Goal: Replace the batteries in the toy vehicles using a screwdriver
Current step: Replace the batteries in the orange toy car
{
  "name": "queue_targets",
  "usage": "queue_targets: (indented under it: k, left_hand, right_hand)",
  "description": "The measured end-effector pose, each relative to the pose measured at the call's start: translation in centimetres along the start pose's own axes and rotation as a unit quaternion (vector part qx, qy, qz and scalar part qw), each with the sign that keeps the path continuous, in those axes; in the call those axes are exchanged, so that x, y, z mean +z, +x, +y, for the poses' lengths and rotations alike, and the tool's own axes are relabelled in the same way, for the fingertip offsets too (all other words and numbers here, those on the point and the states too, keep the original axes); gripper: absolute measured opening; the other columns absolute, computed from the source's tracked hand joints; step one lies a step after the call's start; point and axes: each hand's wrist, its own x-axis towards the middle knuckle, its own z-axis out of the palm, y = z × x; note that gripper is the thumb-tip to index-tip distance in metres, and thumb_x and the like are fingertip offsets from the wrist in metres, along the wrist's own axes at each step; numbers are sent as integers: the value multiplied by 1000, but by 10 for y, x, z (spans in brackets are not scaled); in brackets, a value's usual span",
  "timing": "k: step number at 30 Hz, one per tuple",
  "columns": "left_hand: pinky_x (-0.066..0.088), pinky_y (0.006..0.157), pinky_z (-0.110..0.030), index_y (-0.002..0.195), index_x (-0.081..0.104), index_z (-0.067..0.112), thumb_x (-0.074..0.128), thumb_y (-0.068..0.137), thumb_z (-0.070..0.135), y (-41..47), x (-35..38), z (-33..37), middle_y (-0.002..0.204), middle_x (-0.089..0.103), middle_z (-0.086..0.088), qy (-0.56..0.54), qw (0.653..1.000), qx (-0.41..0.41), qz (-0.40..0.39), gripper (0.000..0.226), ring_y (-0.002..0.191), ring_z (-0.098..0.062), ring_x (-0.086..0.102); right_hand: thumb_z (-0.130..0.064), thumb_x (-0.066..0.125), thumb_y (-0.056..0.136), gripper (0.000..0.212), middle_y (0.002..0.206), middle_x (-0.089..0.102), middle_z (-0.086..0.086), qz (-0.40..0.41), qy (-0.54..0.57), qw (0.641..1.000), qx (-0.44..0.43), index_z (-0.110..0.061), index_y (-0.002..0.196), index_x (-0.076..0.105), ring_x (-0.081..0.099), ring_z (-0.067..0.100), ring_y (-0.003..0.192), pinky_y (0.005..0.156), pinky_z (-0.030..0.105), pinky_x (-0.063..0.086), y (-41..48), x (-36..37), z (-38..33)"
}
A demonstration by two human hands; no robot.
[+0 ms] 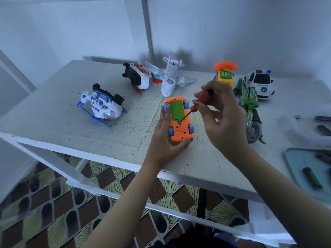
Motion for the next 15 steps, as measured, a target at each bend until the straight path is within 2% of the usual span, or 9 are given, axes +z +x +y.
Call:
queue_targets:
  k: [4,8,12,15]
  left_hand:
    - [40,103,-33,152,-1,26,65,77,52,1,0,-1,163,10,-5,6,1000,3,2,103,133,24,2]
    - [47,102,-46,153,-2,28,66,77,53,1,0,-2,163,8,-1,3,1000,-4,-1,105,135,20,6]
    - [46,102,-46,152,-1,26,65,75,55,1,-1,-1,163,8,-1,6,1000,-11,2,106,136,19,7]
    - [47,102,-49,153,-2,29,65,75,56,1,-1,-1,163,8,-1,4,1000,-19,-3,106,141,5,12]
  right_hand:
    - [5,61,88,32,96,65,8,-2,2,1000,2,-14,111,47,67,3,91,72,13,53,3,0,-1]
    - [5,61,88,36,95,64,3,-2,4,1000,1,-18,110,45,66,1,92,73,12,53,3,0,-1]
    - [5,61,88,36,96,64,4,2,5,1000,2,-19,111,45,66,1,93,74,13,53,3,0,0]
    - [6,61,88,36,95,63,1,2,3,1000,-4,-18,110,45,66,1,92,74,12,53,3,0,0]
